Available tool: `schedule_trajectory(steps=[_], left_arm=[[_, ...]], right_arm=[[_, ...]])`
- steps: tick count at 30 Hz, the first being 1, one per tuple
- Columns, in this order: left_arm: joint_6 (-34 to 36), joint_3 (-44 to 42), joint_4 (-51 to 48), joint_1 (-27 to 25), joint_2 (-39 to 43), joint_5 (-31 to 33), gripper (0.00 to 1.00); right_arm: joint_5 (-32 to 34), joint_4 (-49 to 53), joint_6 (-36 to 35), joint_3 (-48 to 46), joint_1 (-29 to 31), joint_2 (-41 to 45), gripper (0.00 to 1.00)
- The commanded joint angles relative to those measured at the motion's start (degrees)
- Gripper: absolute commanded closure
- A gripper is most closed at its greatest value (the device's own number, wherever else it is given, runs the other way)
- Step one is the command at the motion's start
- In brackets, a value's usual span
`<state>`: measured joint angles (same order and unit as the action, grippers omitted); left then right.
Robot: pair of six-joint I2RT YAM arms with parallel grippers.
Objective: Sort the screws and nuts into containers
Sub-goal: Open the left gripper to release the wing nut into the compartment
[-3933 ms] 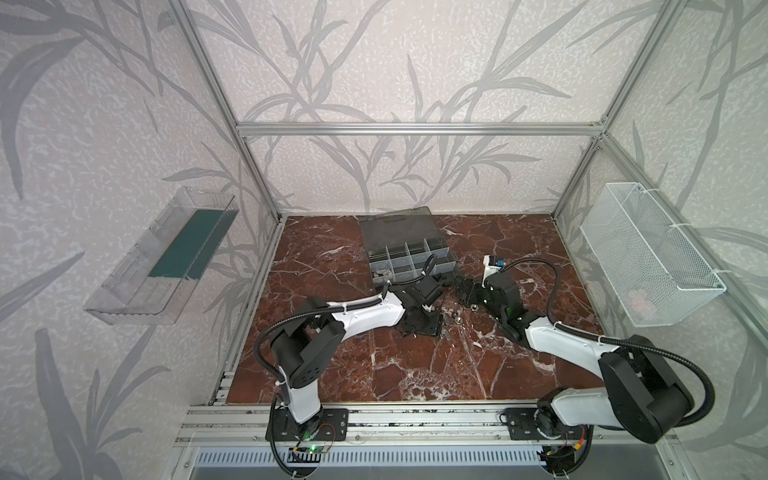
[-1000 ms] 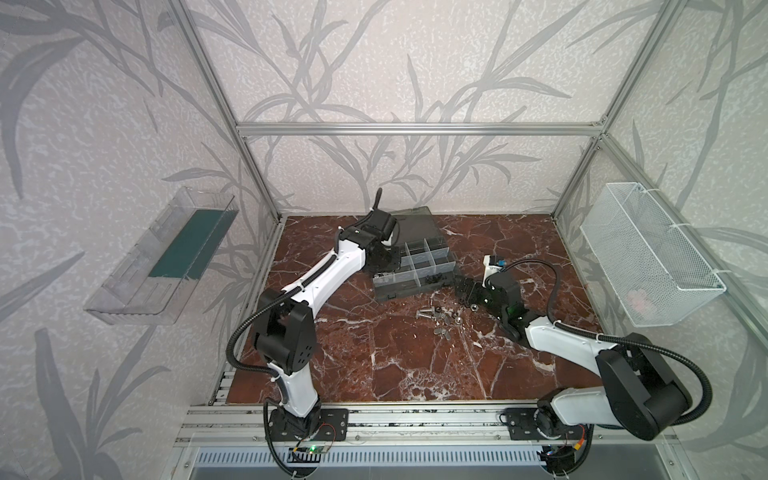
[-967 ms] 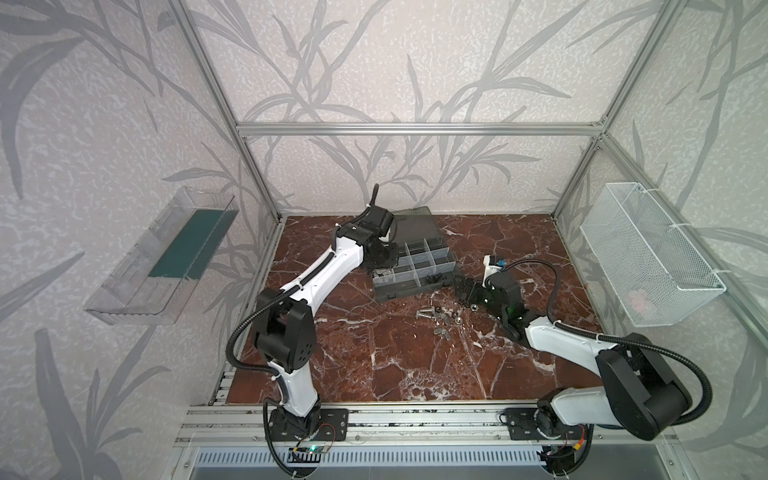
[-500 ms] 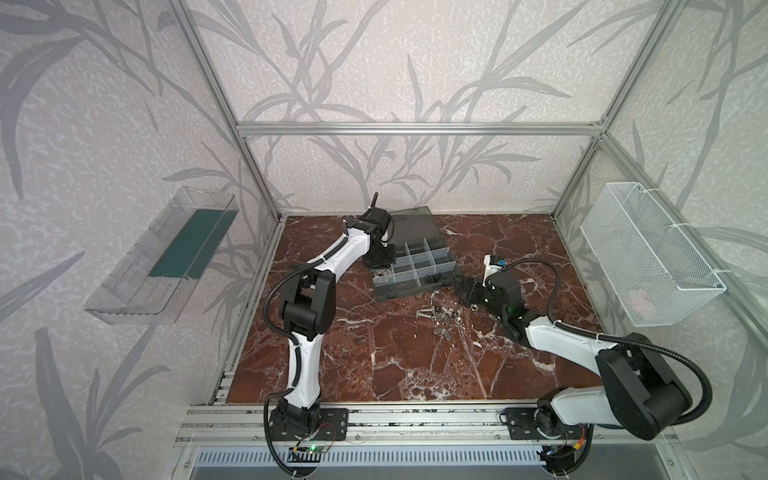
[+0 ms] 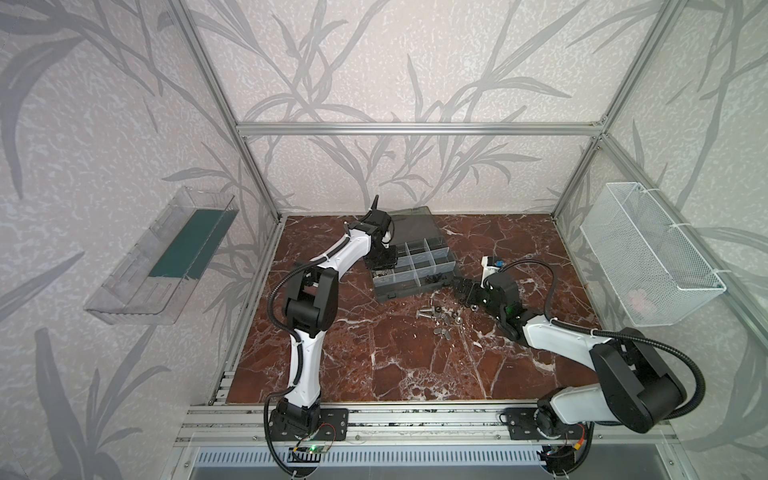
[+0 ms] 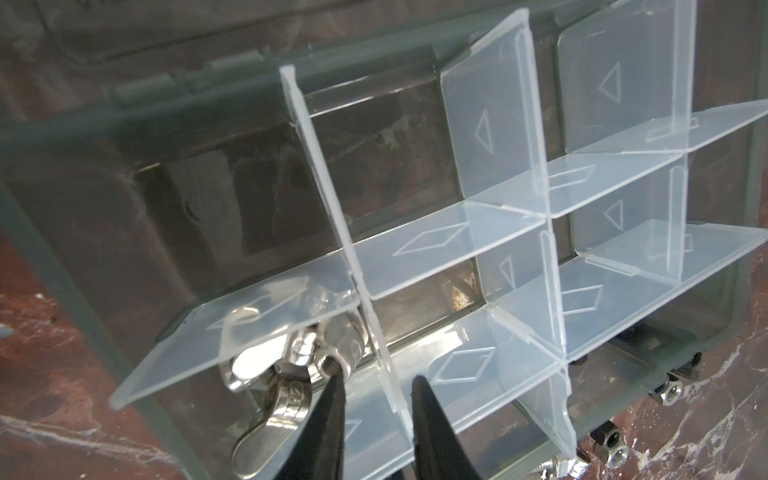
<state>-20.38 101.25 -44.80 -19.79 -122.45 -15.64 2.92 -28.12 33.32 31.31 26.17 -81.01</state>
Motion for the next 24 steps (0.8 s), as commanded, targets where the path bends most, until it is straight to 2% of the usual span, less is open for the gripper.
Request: schedule_trajectory(steps=[1, 7, 12, 16, 21, 23, 24], left_arm=[[0.7, 0.2, -0.7, 0.3, -0.6, -0.8, 0.7], [1.0, -1.9, 1.3, 0.3, 3.0, 0.2, 0.64], [1.1, -4.5, 3.9, 0.5, 8.3, 1.4, 0.53], [0.6, -7.7, 7.1, 0.5, 13.9, 1.2, 0.38], [-1.4, -10.1, 8.7, 0.5, 20.8, -2.5, 0.25], [-2.4, -11.3, 9.2, 0.5, 24.2, -4.0, 0.16], [-2.9, -12.2, 9.5, 0.5, 25.7, -4.9, 0.08]], right_arm=[[-0.3, -1.6, 0.5, 0.2, -0.4, -0.3, 0.01], [-1.1, -1.6, 0.4, 0.6, -0.4, -0.8, 0.01], [-1.8, -0.8, 0.0, 1.6, -0.3, -2.1, 0.01], [0.1, 3.7, -2.6, 4.4, 0.5, -4.6, 0.01], [1.6, 12.4, -5.9, 9.1, 1.0, -5.1, 0.01], [2.0, 19.8, -8.1, 12.3, 1.2, -4.1, 0.01], [2.5, 22.6, -9.0, 13.3, 1.7, -3.4, 0.01]])
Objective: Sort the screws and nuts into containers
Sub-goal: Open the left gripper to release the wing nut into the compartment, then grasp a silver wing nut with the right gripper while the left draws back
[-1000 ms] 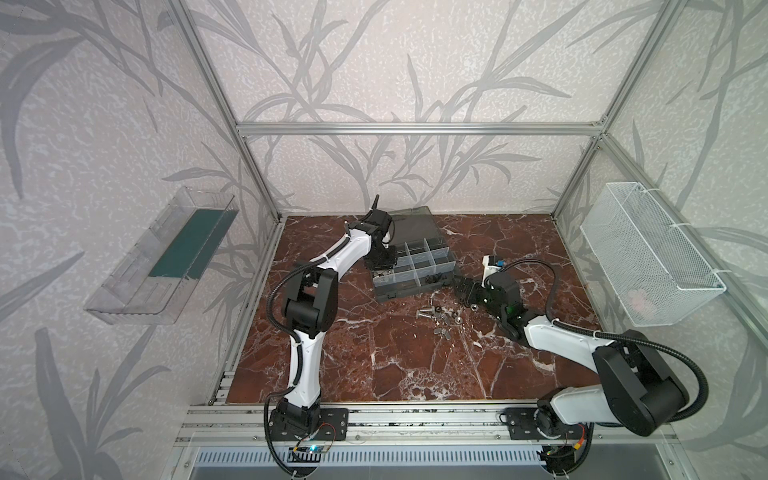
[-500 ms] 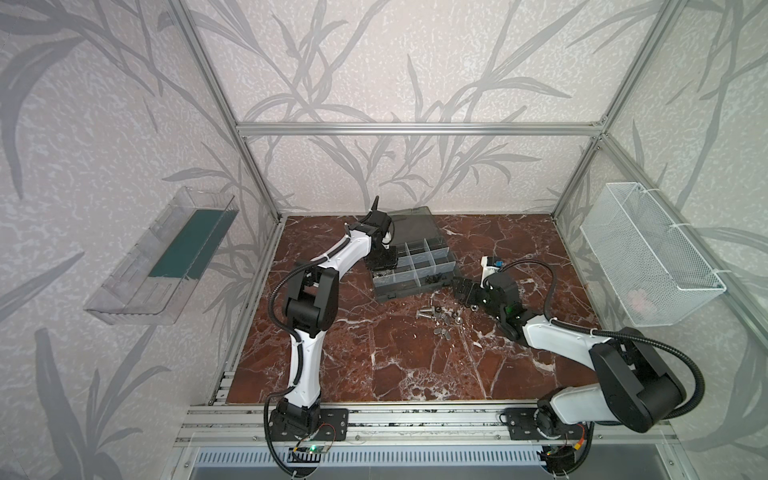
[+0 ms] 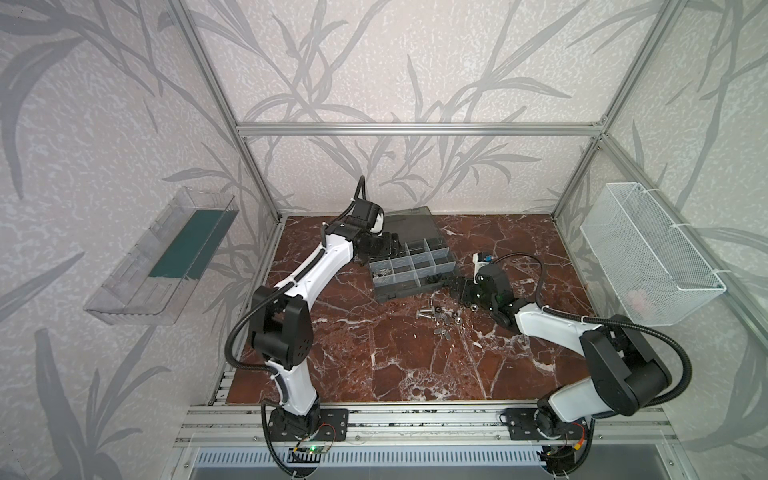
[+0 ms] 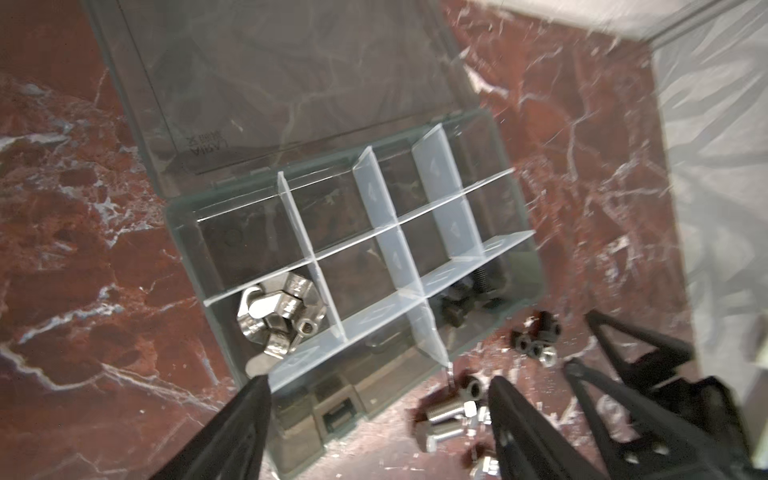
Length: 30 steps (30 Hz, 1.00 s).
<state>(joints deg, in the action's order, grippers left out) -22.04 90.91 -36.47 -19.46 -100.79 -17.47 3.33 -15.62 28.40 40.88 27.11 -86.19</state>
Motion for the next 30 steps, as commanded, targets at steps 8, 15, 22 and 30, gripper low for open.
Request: schedule_trajectory(steps=[8, 15, 22, 30], left_arm=[[-9.3, -18.7, 8.4, 0.1, 18.4, -11.1, 0.01], [-16.6, -35.6, 20.0, 0.2, 27.3, -11.6, 0.01], [-19.0, -39.0, 22.6, 0.1, 29.2, -13.8, 0.01], [-19.7, -38.8, 21.9, 0.1, 29.1, -14.5, 0.01]], right_arm=[[3.5, 30.5, -9.8, 7.8, 4.8, 7.7, 0.01], [4.8, 40.9, -13.1, 9.0, 12.2, 5.5, 0.04], [4.5, 44.8, -15.3, 11.8, 18.5, -0.6, 0.14], [4.9, 47.4, -17.3, 15.0, 22.6, -7.4, 0.23]])
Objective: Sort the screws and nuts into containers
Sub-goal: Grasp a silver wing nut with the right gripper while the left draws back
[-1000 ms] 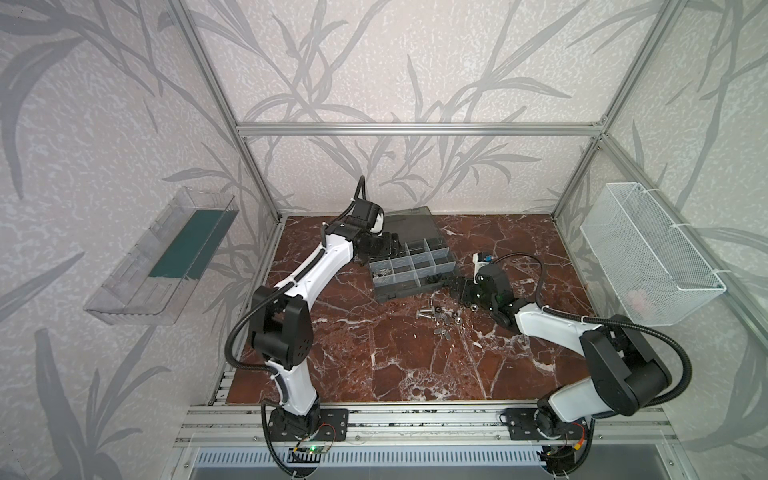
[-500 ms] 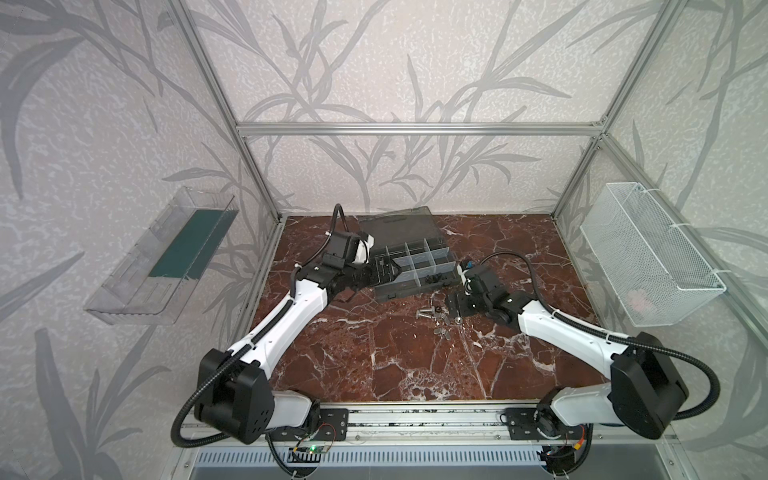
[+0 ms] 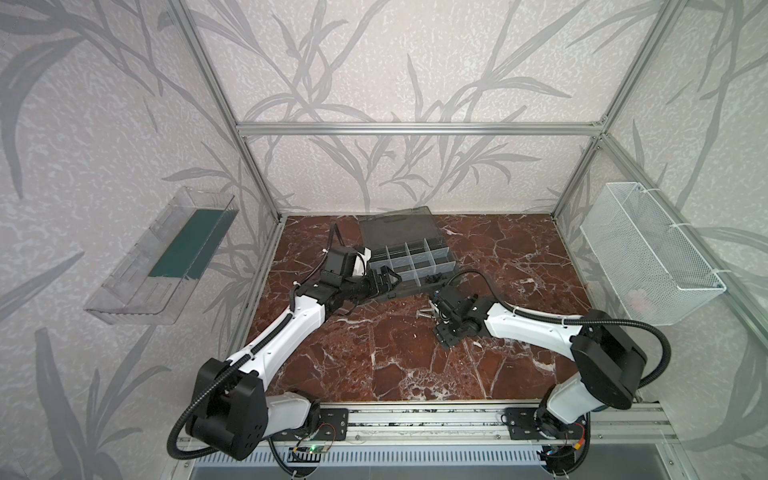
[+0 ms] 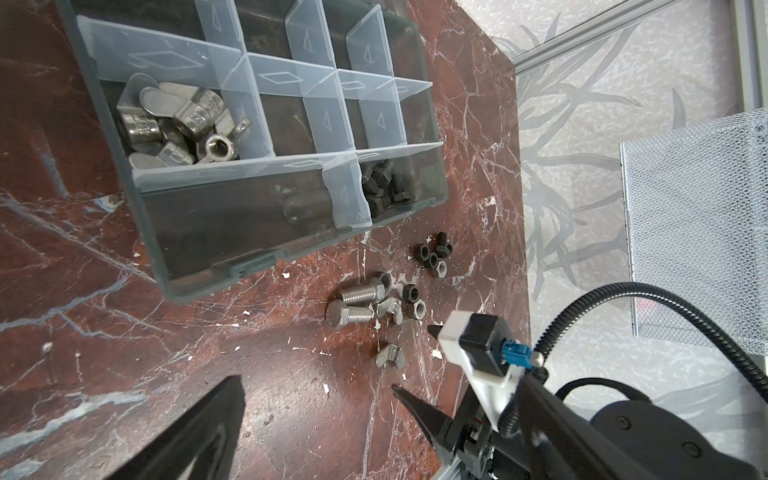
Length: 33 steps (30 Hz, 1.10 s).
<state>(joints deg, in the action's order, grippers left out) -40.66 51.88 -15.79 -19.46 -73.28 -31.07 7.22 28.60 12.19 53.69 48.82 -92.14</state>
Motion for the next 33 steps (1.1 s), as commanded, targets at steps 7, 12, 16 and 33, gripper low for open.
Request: schedule_trajectory(steps=[7, 12, 16, 33], left_arm=[[4.1, 1.7, -3.9, 0.2, 2.4, 5.3, 0.01], [3.8, 1.5, -3.3, 0.2, 2.3, 5.3, 0.01], [4.0, 1.7, -3.9, 0.2, 2.1, 5.7, 0.01], [3.4, -0.2, 0.6, 0.1, 1.5, 5.5, 0.01]], right_arm=[[1.4, 3.3, -1.9, 5.4, 1.0, -5.3, 0.33], [2.9, 4.1, -4.0, 8.1, 1.0, -10.2, 0.43], [3.9, 7.1, -5.6, 10.6, 1.0, -12.3, 0.5], [1.2, 7.8, 0.4, 7.9, 1.0, -8.8, 0.56]])
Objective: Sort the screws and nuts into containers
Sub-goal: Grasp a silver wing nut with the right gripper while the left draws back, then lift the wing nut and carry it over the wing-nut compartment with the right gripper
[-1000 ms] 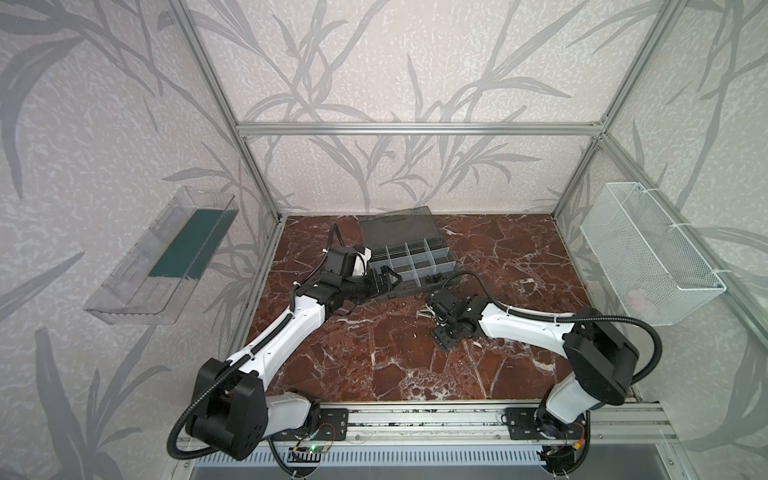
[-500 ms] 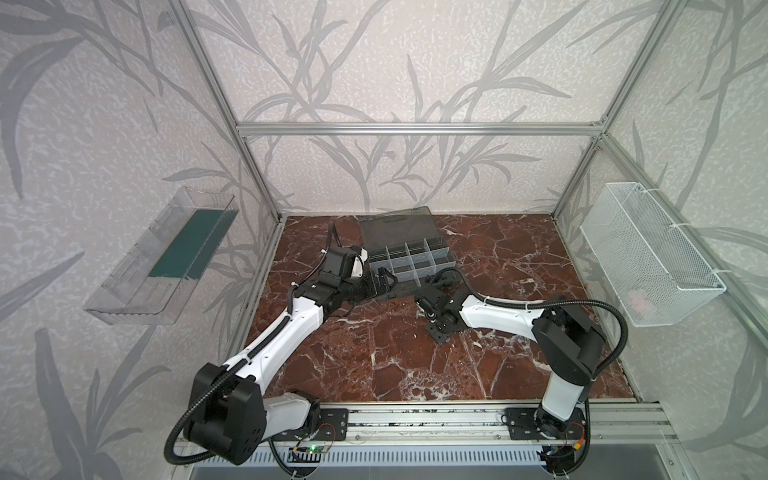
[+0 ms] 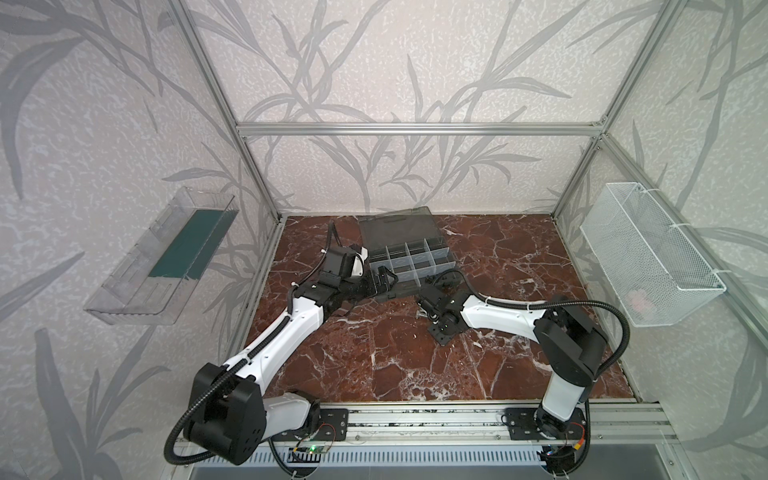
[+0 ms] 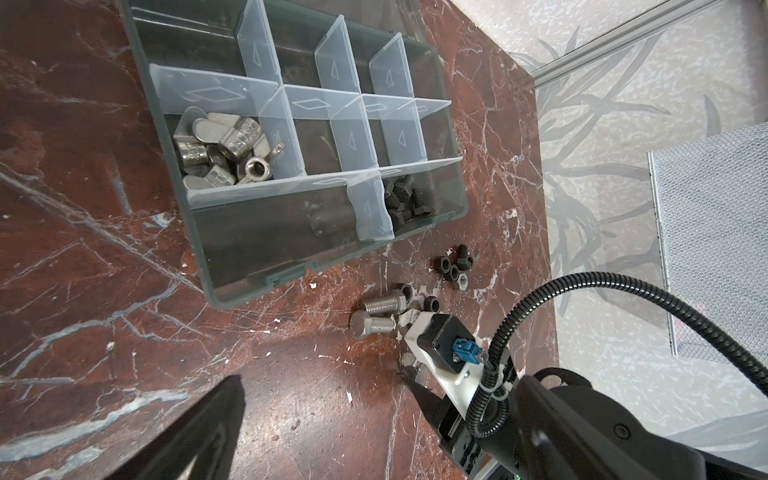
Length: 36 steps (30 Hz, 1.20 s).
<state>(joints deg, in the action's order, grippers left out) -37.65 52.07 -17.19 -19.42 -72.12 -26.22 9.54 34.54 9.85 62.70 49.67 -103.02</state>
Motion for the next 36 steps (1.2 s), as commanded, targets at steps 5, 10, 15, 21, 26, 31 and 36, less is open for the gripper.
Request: schedule_trajectory(steps=[5, 10, 15, 21, 26, 31, 36], left_arm=[[-2.0, -1.7, 6.2, -0.2, -1.6, -3.1, 0.0], [-3.5, -2.1, 9.6, -1.2, -2.4, -6.8, 0.01], [-2.8, -2.5, 10.8, -2.1, -1.3, -7.2, 0.01], [-2.3, -2.2, 11.0, -2.5, -1.1, -8.3, 0.01], [0.1, -1.1, 8.9, -2.6, -0.6, -6.7, 0.01], [2.7, -1.4, 8.5, -2.5, 0.8, -3.5, 0.01], [6.5, -0.2, 7.0, -2.6, 1.4, -0.1, 0.01]], right_arm=[[-1.5, 0.2, 5.5, -2.6, 0.2, 1.7, 0.63], [-1.3, -1.7, 8.1, -4.4, 0.1, 2.7, 0.69], [-0.2, 0.1, 9.3, -2.4, 0.2, 2.8, 0.8], [2.1, 2.5, 8.5, 2.5, 0.2, 2.7, 0.87], [1.8, 3.6, 7.6, 6.2, 0.2, 3.4, 0.9], [1.5, 3.0, 7.0, 8.1, 0.2, 6.5, 0.92], [1.9, 2.3, 6.4, 12.2, -0.1, 7.0, 0.92]])
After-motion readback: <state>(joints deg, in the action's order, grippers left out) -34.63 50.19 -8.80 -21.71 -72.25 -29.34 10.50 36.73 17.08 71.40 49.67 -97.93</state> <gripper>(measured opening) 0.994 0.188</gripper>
